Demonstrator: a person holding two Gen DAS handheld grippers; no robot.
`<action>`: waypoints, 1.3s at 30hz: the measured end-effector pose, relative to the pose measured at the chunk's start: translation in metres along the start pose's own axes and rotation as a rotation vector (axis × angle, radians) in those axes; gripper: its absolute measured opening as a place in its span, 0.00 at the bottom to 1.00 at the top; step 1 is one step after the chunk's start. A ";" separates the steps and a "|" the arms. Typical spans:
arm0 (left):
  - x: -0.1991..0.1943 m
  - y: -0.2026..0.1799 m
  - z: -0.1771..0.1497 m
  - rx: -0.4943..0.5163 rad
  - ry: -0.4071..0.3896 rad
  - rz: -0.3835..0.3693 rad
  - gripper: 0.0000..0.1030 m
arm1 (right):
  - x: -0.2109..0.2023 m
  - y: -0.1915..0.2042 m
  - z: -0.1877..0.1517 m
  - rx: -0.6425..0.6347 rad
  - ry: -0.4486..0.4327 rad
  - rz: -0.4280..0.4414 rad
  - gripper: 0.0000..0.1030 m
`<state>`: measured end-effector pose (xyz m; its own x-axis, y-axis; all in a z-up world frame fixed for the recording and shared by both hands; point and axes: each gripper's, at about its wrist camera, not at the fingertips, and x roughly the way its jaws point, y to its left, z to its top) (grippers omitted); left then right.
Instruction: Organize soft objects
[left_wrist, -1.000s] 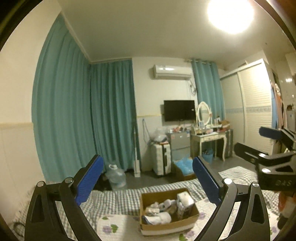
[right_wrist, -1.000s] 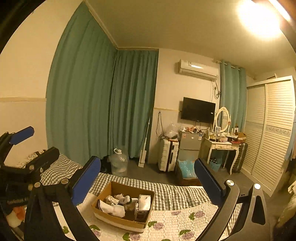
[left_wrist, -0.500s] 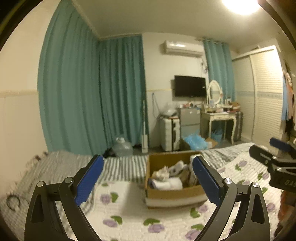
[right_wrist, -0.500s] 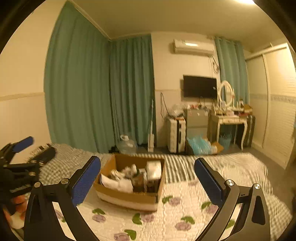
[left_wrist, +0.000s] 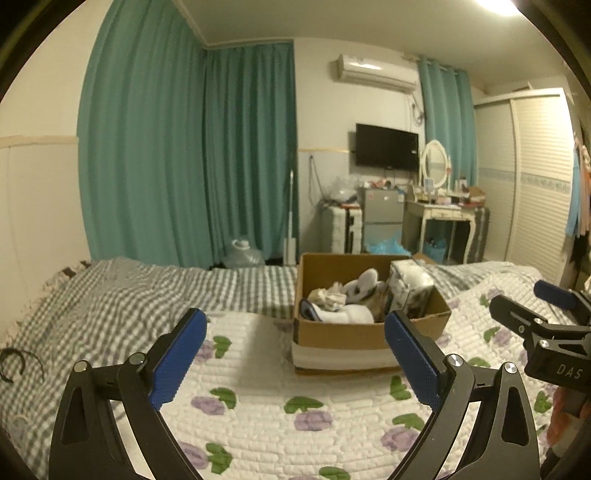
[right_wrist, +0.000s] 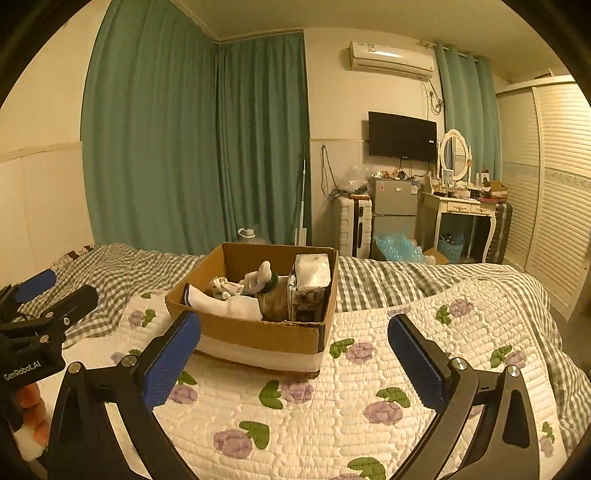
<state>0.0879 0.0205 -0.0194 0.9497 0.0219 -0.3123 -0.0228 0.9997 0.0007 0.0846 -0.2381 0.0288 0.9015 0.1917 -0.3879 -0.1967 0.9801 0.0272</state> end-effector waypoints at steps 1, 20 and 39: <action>-0.001 0.000 0.000 0.000 -0.002 0.002 0.96 | -0.001 0.000 0.001 0.000 -0.002 0.000 0.99; 0.003 0.001 -0.003 0.001 0.020 -0.005 0.96 | 0.001 0.000 0.000 0.011 0.015 -0.002 0.99; 0.005 0.002 -0.005 0.006 0.022 -0.013 0.96 | 0.003 0.001 -0.002 0.014 0.026 -0.001 0.99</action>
<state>0.0912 0.0223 -0.0257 0.9428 0.0088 -0.3333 -0.0085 1.0000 0.0023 0.0865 -0.2365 0.0254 0.8913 0.1894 -0.4119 -0.1900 0.9810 0.0400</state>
